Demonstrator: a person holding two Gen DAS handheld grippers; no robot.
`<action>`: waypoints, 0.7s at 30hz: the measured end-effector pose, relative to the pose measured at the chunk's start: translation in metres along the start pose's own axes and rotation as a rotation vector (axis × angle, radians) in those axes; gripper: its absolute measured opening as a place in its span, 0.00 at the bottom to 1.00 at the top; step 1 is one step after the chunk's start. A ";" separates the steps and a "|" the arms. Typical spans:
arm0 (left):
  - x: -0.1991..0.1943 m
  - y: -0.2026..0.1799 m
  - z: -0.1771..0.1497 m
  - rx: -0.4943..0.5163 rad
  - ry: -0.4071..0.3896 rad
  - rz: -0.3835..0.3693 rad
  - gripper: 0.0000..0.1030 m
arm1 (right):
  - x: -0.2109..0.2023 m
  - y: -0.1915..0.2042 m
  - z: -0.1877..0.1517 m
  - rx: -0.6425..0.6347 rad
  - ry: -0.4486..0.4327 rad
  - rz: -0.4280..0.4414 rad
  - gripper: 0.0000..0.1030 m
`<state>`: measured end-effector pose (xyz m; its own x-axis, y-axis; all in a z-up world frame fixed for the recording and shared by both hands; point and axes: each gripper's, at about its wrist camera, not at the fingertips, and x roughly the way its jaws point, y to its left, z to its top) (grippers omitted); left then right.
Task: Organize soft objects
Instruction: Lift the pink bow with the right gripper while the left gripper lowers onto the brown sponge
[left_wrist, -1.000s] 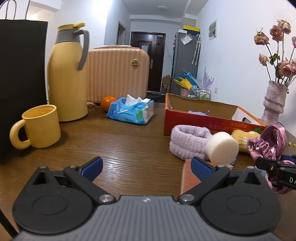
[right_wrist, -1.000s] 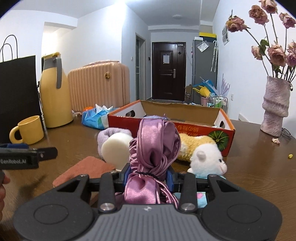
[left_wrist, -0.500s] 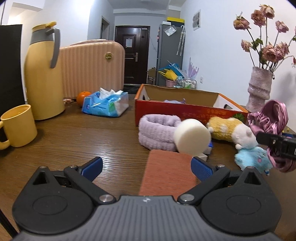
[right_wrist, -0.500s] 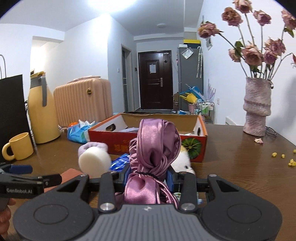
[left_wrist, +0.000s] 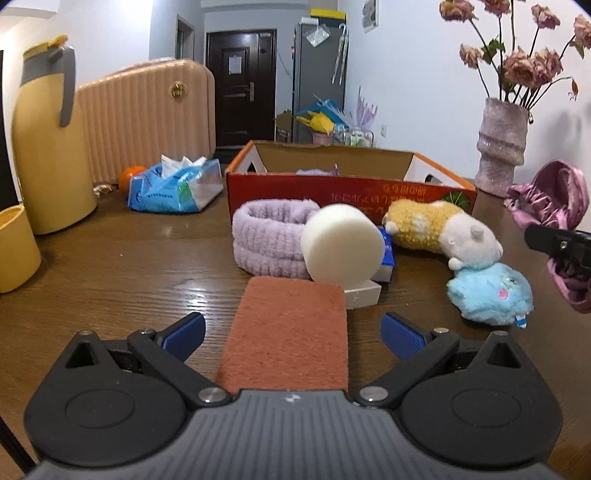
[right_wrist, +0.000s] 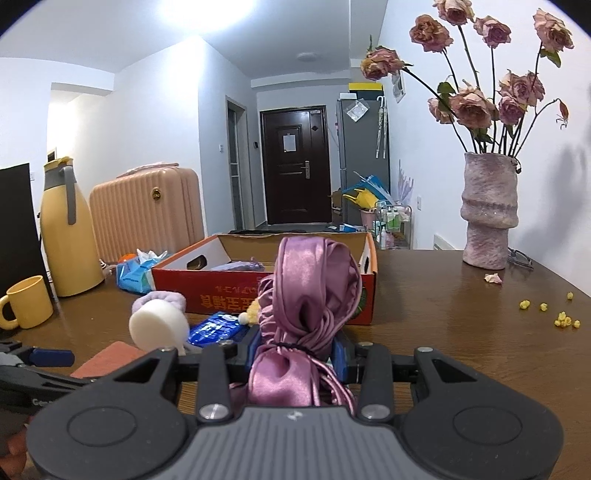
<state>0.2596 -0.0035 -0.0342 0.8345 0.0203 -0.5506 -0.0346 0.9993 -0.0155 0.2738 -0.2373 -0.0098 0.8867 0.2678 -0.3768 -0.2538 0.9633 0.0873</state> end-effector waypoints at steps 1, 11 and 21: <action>0.003 0.000 0.000 0.000 0.010 0.001 1.00 | 0.000 -0.001 0.000 0.003 0.002 -0.004 0.36; 0.031 0.000 0.005 0.010 0.099 0.001 1.00 | 0.005 -0.005 -0.002 0.010 0.020 -0.026 0.36; 0.038 0.003 0.003 -0.002 0.143 0.001 1.00 | 0.011 -0.004 -0.005 0.009 0.043 -0.043 0.36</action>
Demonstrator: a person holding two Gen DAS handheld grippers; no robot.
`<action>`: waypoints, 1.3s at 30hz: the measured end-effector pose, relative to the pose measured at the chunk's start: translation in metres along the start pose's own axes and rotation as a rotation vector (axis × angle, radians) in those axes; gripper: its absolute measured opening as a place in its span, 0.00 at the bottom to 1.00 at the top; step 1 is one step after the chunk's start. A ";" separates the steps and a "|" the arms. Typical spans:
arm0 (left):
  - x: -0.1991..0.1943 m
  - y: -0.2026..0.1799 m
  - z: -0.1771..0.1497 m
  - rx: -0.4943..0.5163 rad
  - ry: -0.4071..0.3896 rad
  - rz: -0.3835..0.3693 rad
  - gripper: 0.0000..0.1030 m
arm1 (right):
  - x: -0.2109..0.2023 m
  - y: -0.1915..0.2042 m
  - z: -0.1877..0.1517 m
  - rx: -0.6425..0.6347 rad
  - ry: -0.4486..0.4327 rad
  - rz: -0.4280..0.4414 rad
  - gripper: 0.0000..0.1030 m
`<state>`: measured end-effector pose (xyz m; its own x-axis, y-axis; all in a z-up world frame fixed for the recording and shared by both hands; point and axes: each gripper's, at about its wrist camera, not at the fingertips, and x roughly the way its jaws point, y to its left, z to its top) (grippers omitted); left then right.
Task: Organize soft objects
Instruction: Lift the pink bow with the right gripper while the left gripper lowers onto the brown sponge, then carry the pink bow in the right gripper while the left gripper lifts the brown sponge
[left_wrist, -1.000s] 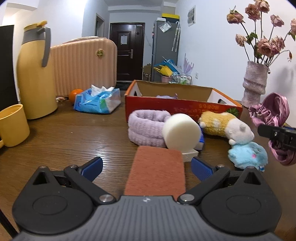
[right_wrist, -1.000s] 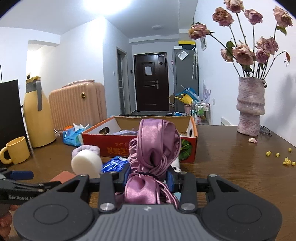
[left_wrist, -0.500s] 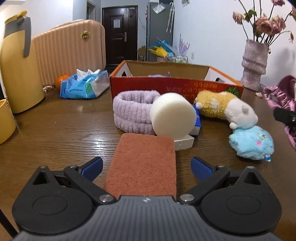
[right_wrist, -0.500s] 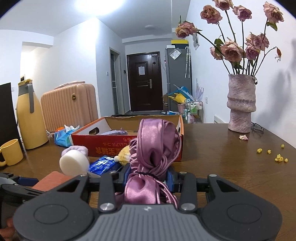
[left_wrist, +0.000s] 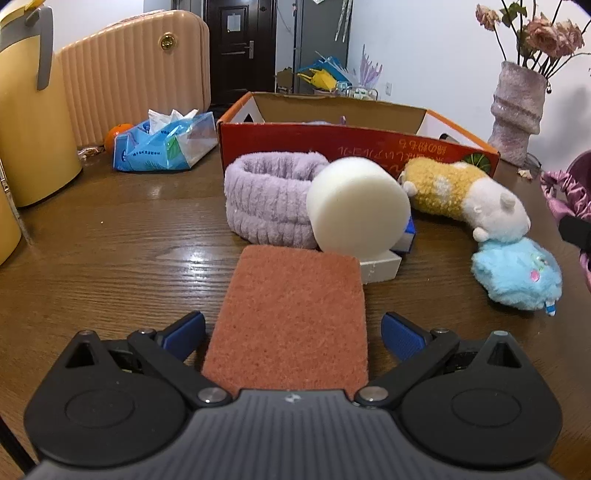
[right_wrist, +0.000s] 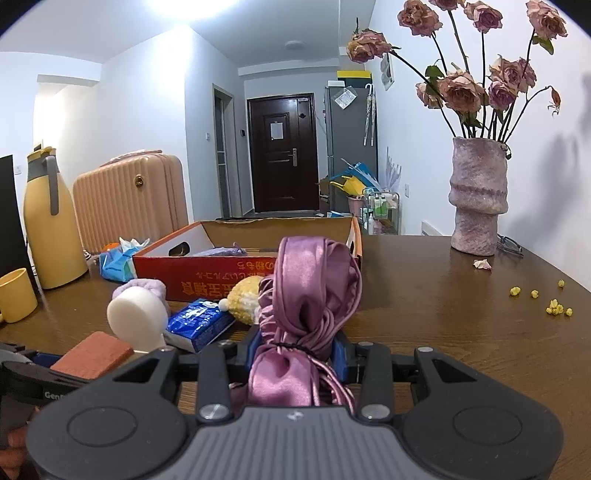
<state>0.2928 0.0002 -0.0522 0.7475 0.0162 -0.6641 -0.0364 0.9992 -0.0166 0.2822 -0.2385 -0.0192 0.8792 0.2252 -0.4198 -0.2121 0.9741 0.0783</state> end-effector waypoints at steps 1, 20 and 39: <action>0.000 0.000 0.000 0.002 -0.001 -0.001 1.00 | 0.000 0.000 0.000 0.001 0.002 -0.001 0.36; -0.017 0.002 -0.002 -0.010 -0.063 -0.019 0.70 | 0.003 -0.002 -0.001 0.008 0.009 -0.018 0.36; -0.070 0.008 -0.011 -0.056 -0.272 0.005 0.70 | -0.007 -0.001 -0.003 0.012 -0.034 -0.020 0.36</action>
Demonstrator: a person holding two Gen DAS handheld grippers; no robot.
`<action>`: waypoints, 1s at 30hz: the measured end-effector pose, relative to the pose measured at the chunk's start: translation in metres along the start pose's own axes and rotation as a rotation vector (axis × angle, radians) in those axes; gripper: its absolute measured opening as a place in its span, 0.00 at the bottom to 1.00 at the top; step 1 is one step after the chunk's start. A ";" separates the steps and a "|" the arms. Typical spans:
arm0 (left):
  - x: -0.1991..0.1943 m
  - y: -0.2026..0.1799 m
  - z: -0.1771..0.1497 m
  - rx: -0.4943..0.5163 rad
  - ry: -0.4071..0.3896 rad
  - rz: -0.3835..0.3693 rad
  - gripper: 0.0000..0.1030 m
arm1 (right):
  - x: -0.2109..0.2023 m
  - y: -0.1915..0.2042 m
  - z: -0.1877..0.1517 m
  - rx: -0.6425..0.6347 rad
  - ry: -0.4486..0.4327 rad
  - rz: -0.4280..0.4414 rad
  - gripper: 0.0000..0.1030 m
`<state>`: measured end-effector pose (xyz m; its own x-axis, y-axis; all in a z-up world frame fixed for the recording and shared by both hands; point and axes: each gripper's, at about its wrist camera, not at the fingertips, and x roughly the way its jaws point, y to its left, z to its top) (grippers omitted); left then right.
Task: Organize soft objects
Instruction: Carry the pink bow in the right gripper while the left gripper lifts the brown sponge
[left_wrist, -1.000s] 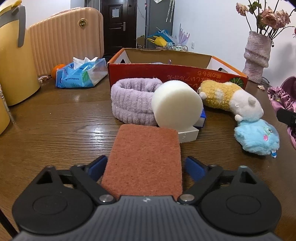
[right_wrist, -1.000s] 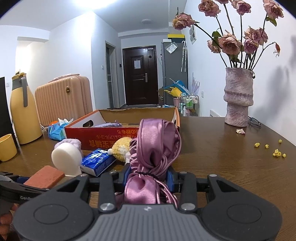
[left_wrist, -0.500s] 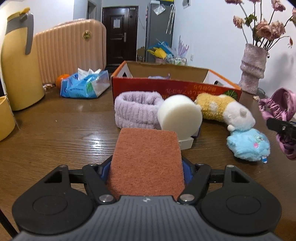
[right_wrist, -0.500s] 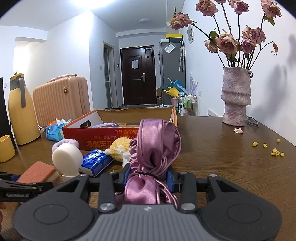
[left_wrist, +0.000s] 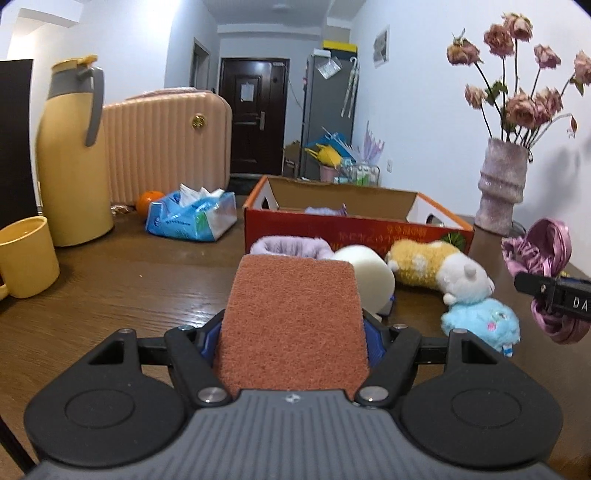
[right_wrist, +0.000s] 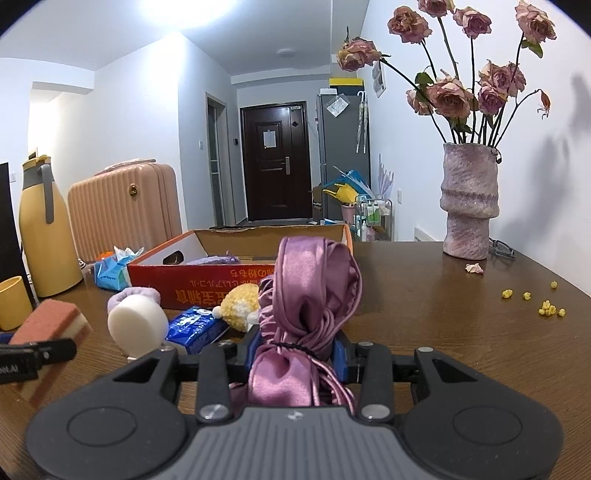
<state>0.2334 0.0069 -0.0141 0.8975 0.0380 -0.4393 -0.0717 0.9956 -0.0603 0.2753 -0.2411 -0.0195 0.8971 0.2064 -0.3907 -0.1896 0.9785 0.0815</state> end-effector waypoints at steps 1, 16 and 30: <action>-0.001 0.001 0.001 -0.003 -0.007 0.003 0.70 | 0.000 0.000 0.000 -0.001 -0.003 -0.001 0.36; -0.012 0.000 0.019 -0.016 -0.093 0.015 0.70 | 0.000 0.010 0.008 -0.034 -0.048 0.009 0.36; -0.004 -0.013 0.047 -0.015 -0.145 0.001 0.70 | 0.013 0.021 0.029 -0.042 -0.096 0.015 0.36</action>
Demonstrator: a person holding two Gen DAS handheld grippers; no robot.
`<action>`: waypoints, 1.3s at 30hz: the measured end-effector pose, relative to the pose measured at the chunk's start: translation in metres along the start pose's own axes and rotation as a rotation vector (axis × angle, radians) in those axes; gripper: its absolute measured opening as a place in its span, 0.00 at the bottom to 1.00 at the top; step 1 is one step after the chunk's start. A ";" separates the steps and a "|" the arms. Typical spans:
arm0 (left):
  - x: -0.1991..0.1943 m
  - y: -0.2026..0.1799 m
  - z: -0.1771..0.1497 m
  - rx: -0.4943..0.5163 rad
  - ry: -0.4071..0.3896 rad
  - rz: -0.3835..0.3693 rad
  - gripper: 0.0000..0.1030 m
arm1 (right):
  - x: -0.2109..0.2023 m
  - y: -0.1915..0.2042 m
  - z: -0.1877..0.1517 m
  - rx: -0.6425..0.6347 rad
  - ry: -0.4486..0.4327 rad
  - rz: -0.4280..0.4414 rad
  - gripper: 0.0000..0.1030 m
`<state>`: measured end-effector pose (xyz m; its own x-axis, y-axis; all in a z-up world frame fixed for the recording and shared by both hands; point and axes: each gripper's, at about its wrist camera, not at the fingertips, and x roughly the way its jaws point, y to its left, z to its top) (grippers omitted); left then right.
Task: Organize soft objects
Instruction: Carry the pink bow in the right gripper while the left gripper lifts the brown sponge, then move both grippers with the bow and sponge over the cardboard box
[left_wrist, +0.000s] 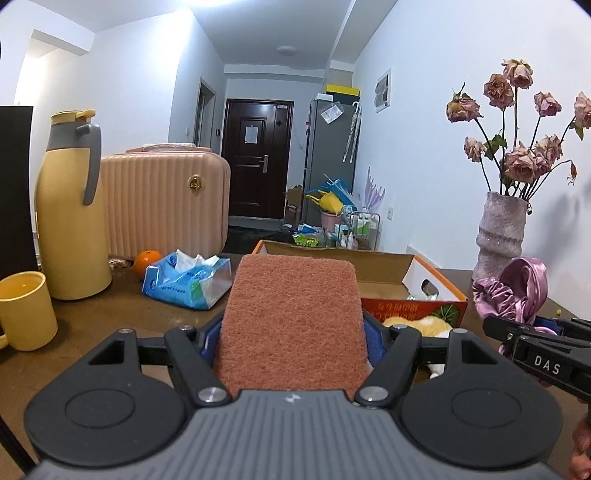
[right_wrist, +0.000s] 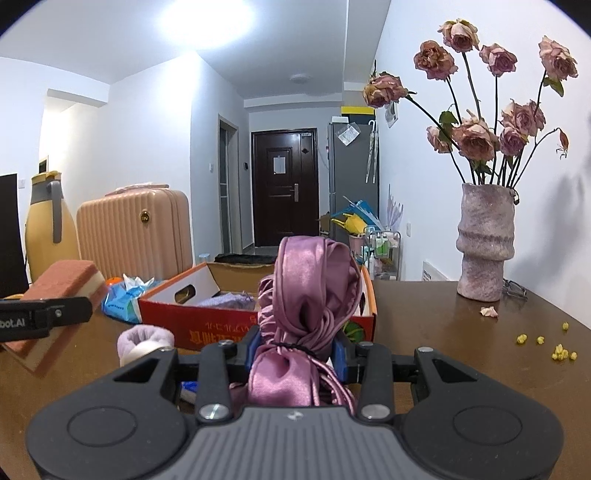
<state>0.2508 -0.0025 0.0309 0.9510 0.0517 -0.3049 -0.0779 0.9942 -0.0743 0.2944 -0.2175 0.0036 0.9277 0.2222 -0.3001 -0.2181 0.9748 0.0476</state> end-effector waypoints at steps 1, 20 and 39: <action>0.002 -0.001 0.001 -0.001 -0.001 -0.001 0.70 | 0.002 0.001 0.002 0.000 -0.002 0.000 0.36; 0.046 -0.006 0.033 -0.030 -0.033 0.009 0.70 | 0.039 -0.003 0.025 0.015 -0.027 -0.018 0.36; 0.093 -0.008 0.055 -0.065 -0.045 0.017 0.70 | 0.083 -0.014 0.053 0.037 -0.057 -0.033 0.36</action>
<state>0.3563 0.0001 0.0557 0.9618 0.0744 -0.2634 -0.1121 0.9850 -0.1310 0.3904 -0.2116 0.0289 0.9501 0.1900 -0.2474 -0.1771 0.9814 0.0739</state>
